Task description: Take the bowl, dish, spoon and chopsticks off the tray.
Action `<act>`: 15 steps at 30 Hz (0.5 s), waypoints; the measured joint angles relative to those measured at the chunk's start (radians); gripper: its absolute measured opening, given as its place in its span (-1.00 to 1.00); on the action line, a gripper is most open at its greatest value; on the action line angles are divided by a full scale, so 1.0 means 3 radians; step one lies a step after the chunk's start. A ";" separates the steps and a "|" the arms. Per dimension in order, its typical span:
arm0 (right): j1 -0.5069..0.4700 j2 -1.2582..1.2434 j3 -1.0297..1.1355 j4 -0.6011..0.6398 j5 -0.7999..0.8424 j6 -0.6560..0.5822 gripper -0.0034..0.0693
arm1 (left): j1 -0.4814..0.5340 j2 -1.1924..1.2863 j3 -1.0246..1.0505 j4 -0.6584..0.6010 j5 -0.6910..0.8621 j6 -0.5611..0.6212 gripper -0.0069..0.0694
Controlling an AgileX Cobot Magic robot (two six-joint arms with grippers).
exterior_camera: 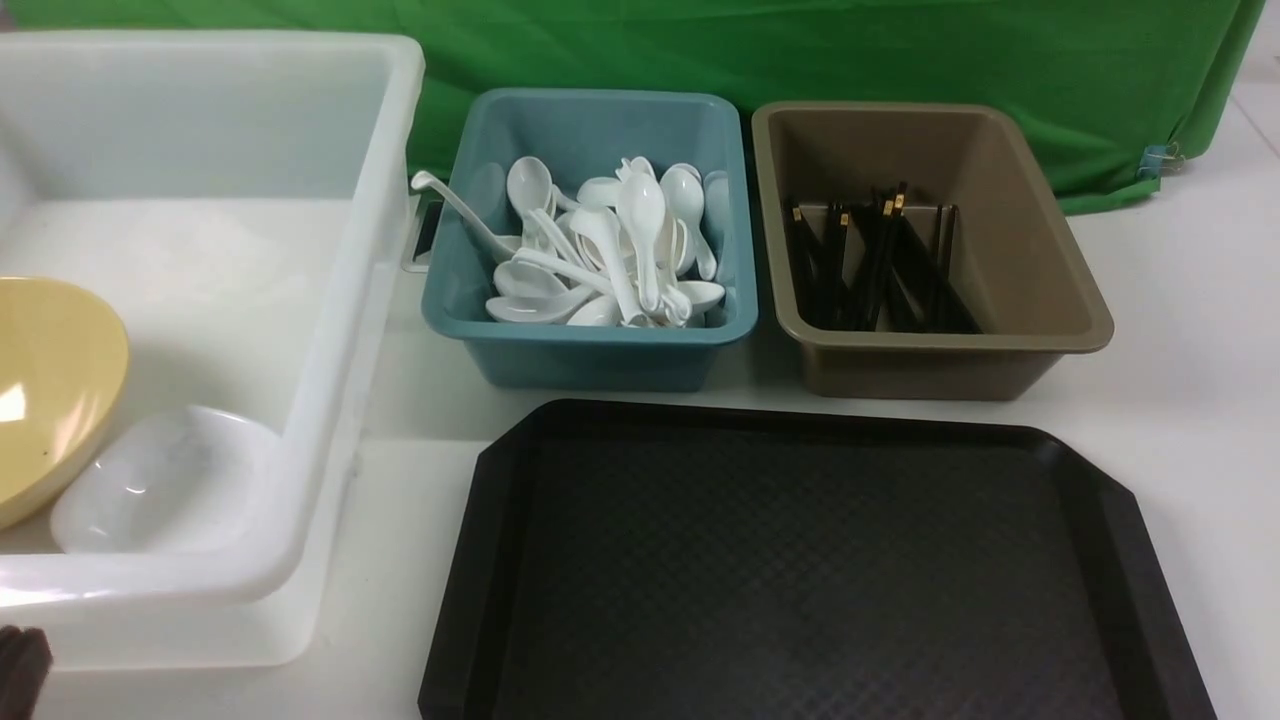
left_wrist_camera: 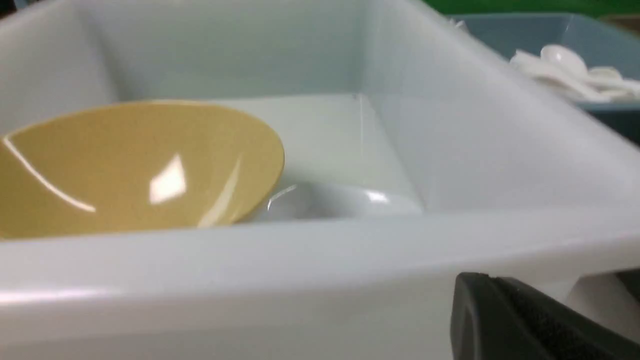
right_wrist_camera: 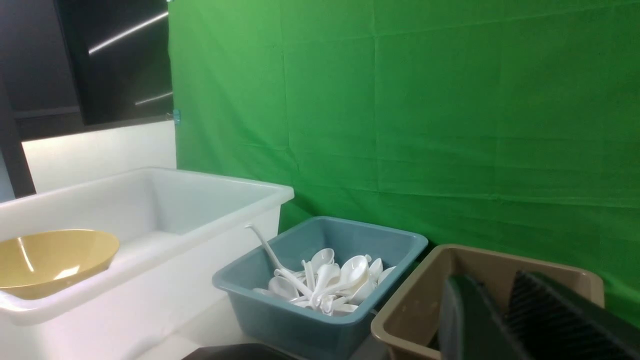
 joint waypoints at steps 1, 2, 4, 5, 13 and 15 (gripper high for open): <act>0.0000 0.0000 0.0000 0.0000 0.0000 0.0000 -0.55 | 0.0000 0.0000 0.0012 0.0002 0.0000 -0.0013 -0.83; 0.0000 0.0000 0.0000 0.0000 0.0000 0.0000 -0.54 | 0.0000 0.0000 0.0015 0.0002 0.0000 -0.0022 -0.83; 0.0000 0.0000 0.0003 0.0000 0.0000 0.0000 -0.53 | 0.0000 0.0000 0.0019 0.0002 0.0003 -0.0022 -0.83; 0.0000 0.0000 0.0003 0.0000 0.0000 0.0000 -0.53 | 0.0000 0.0000 0.0019 0.0006 0.0000 -0.0022 -0.83; 0.0000 0.0000 0.0003 0.0000 0.0000 0.0000 -0.48 | 0.0000 0.0000 0.0019 0.0025 0.0000 -0.0022 -0.83; 0.0000 0.0000 0.0003 0.0000 0.0000 0.0000 -0.47 | 0.0000 0.0000 0.0019 0.0025 0.0000 -0.0022 -0.83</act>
